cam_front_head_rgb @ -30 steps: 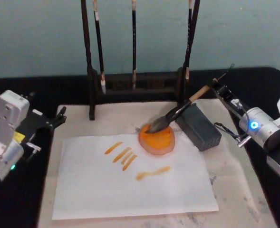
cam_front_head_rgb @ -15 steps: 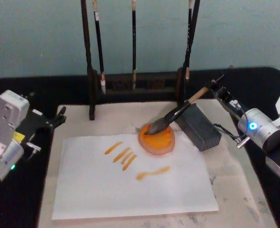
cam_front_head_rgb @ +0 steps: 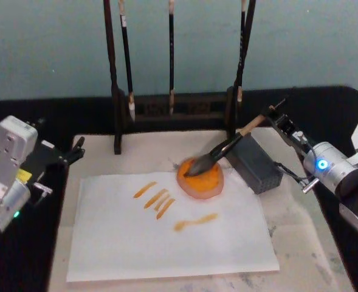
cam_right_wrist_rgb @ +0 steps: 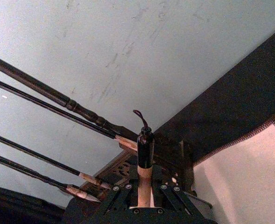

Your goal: Pick up the brush from the inkstone, write on the paper, then place the brush back to its original position.

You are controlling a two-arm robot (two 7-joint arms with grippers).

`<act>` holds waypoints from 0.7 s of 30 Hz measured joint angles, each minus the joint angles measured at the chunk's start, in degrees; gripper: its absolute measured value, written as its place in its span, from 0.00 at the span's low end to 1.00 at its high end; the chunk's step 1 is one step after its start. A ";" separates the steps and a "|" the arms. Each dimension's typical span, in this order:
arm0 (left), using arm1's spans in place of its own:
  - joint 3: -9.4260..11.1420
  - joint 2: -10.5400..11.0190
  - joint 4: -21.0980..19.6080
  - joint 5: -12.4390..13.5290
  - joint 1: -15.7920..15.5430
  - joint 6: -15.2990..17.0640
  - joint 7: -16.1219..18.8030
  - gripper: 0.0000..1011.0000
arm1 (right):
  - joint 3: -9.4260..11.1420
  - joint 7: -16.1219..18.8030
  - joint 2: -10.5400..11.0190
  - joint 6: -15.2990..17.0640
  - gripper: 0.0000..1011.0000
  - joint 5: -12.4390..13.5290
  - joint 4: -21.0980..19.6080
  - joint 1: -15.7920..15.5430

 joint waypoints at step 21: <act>0.00 0.00 0.00 0.00 0.00 0.00 0.00 0.99 | -1.99 -1.28 1.23 -1.07 0.18 2.71 -0.04 -0.02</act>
